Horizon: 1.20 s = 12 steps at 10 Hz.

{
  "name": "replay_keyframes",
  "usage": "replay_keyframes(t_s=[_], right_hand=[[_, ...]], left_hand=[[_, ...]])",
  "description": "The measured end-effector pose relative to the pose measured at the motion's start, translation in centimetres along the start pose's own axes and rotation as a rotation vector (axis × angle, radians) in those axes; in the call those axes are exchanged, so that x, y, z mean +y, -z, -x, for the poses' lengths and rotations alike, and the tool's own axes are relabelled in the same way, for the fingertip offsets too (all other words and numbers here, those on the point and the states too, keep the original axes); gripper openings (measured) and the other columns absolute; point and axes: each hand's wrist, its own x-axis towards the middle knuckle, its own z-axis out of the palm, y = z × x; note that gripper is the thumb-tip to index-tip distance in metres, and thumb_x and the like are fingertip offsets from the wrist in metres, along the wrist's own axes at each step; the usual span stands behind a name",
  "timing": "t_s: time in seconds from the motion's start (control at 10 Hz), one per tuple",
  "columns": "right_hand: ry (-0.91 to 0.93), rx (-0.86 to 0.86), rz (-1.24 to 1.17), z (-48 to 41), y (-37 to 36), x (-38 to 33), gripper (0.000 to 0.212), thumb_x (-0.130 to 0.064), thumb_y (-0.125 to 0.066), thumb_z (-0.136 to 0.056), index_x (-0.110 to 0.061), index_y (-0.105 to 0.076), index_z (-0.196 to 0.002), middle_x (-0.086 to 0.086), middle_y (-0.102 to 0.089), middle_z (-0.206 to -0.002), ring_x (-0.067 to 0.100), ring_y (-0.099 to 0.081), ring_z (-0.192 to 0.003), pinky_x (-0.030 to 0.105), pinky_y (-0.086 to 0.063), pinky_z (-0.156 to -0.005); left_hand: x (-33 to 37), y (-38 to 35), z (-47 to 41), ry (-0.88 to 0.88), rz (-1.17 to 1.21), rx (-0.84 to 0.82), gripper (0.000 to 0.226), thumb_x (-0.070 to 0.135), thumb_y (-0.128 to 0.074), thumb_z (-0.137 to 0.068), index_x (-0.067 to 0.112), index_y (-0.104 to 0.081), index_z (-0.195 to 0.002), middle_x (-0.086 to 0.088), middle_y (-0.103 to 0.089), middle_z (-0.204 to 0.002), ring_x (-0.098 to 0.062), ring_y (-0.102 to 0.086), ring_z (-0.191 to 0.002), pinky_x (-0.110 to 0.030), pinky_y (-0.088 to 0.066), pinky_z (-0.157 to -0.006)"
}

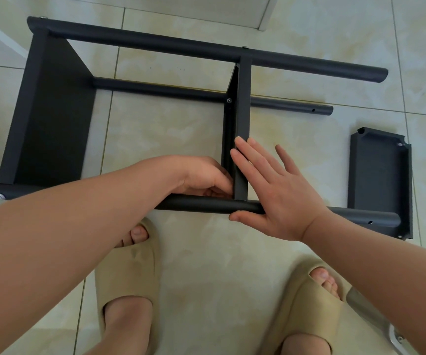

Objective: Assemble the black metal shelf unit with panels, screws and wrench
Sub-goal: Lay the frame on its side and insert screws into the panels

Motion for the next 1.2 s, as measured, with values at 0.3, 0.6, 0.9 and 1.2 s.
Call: replay_keyframes(t_s=[0.3, 0.6, 0.9, 1.2], right_hand=[[-0.002, 0.000, -0.006, -0.02, 0.01, -0.01, 0.099, -0.080, -0.032, -0.090, -0.012, -0.020, -0.161, 0.002, -0.008, -0.170, 0.021, -0.007, -0.157, 0.061, -0.020, -0.121], [-0.001, -0.006, -0.002, -0.03, 0.09, 0.04, 0.099, -0.079, -0.033, -0.090, -0.012, -0.018, -0.161, 0.003, -0.007, -0.170, 0.021, -0.006, -0.157, 0.060, -0.020, -0.121], [-0.001, 0.001, 0.005, -0.03, 0.06, 0.08, 0.099, -0.079, -0.033, -0.090, -0.011, -0.019, -0.161, 0.003, -0.008, -0.170, 0.022, -0.007, -0.157, 0.061, -0.021, -0.120], [0.001, 0.002, 0.003, -0.06, 0.00, 0.05, 0.099, -0.079, -0.032, -0.091, -0.011, -0.019, -0.161, 0.003, -0.008, -0.170, 0.022, -0.007, -0.157, 0.061, -0.021, -0.120]], left_hand=[[0.80, 0.02, -0.12, 0.017, 0.049, 0.008, 0.016, -0.012, -0.056, -0.088, 0.003, -0.063, -0.087, -0.008, -0.065, -0.067, -0.016, -0.066, -0.062, -0.025, -0.056, -0.064], [-0.02, 0.00, 0.15, 0.044, 0.067, -0.053, 0.020, -0.002, -0.053, -0.092, 0.010, -0.064, -0.080, -0.008, -0.068, -0.074, -0.018, -0.066, -0.067, -0.027, -0.052, -0.065], [0.07, 0.01, -0.14, -0.007, 0.037, 0.020, 0.017, -0.008, -0.057, -0.088, 0.005, -0.064, -0.080, -0.008, -0.066, -0.064, -0.018, -0.066, -0.061, -0.029, -0.054, -0.065], [-0.07, 0.27, -0.43, -0.040, 0.075, -0.012, 0.019, -0.014, -0.054, -0.087, 0.000, -0.061, -0.098, -0.015, -0.064, -0.079, -0.023, -0.067, -0.071, -0.031, -0.058, -0.071]])
